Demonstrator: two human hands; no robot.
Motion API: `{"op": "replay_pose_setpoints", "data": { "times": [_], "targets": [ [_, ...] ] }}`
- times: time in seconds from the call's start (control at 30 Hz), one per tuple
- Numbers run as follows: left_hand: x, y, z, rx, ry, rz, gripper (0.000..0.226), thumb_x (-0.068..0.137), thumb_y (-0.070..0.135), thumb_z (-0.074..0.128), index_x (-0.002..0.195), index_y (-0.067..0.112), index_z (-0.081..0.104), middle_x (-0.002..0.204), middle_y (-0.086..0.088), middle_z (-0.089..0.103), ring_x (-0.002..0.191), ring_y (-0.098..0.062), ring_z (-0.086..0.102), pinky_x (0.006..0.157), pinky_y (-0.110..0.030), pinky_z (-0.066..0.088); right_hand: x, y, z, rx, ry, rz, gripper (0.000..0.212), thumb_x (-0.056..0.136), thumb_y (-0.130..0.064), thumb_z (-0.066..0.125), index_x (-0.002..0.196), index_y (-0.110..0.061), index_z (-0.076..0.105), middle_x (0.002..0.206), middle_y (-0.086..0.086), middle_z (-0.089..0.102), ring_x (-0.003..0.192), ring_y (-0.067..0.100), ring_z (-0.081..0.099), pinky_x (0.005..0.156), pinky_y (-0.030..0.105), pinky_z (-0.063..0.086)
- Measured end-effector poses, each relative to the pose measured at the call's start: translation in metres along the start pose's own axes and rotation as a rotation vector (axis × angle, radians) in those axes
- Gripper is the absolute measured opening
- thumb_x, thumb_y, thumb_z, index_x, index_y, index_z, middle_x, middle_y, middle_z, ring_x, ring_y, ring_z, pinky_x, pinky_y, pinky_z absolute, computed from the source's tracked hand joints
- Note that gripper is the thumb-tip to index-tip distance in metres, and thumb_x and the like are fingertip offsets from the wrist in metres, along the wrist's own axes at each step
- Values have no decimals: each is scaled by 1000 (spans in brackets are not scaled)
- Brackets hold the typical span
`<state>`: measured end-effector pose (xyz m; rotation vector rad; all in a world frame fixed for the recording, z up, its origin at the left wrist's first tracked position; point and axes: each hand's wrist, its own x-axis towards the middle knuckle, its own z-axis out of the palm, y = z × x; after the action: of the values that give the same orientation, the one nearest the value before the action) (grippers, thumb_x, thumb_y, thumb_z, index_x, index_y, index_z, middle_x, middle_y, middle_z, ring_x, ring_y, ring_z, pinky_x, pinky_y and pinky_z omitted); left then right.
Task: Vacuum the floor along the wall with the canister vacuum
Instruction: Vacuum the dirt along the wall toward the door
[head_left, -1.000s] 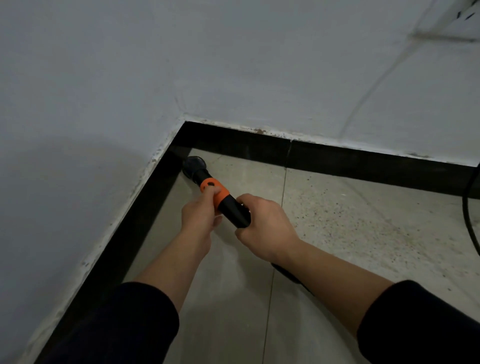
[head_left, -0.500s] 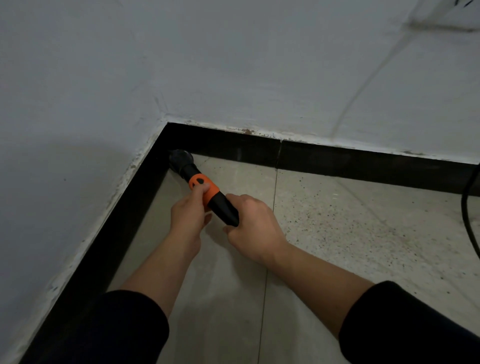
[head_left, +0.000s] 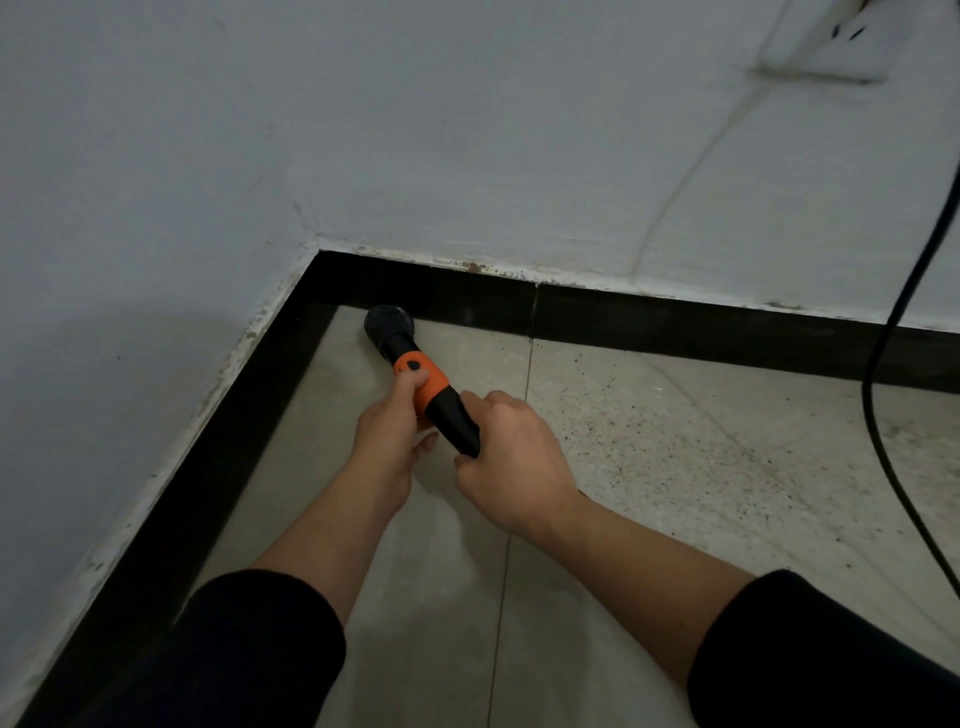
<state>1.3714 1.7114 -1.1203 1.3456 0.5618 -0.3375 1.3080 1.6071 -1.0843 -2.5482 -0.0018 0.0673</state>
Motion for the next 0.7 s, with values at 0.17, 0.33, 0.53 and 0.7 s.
{"op": "replay_pose_setpoints", "data": {
  "times": [0.17,0.33,0.53,0.7],
  "targets": [
    [-6,-5,13,16,-39,-17,35,90,36,60,114,11,58,103,-5,67,100,-17,64,79,-31,49,-9,8,-13,-12,15,30,24,79,-9,60,98,-17,49,87,-1,45,79,15,44,64,24,35],
    [-14,-9,28,18,-76,-30,32,90,37,59,112,13,57,103,-5,67,101,-17,63,80,-31,49,-17,17,-22,-36,36,38,25,80,-9,59,91,-20,41,86,-1,45,78,16,44,60,24,33],
    [-24,-15,46,42,-114,-48,31,92,36,57,112,13,56,105,-4,65,98,-16,63,71,-28,48,-29,30,-34,-56,49,70,23,79,-9,59,92,-20,43,85,-1,44,77,16,43,60,25,34],
    [-33,-20,60,53,-147,-65,33,92,36,56,116,13,54,107,-5,64,94,-15,62,74,-28,47,-39,41,-43,-62,52,100,20,79,-9,58,91,-18,46,86,0,45,77,16,43,63,26,36]
  ]
}}
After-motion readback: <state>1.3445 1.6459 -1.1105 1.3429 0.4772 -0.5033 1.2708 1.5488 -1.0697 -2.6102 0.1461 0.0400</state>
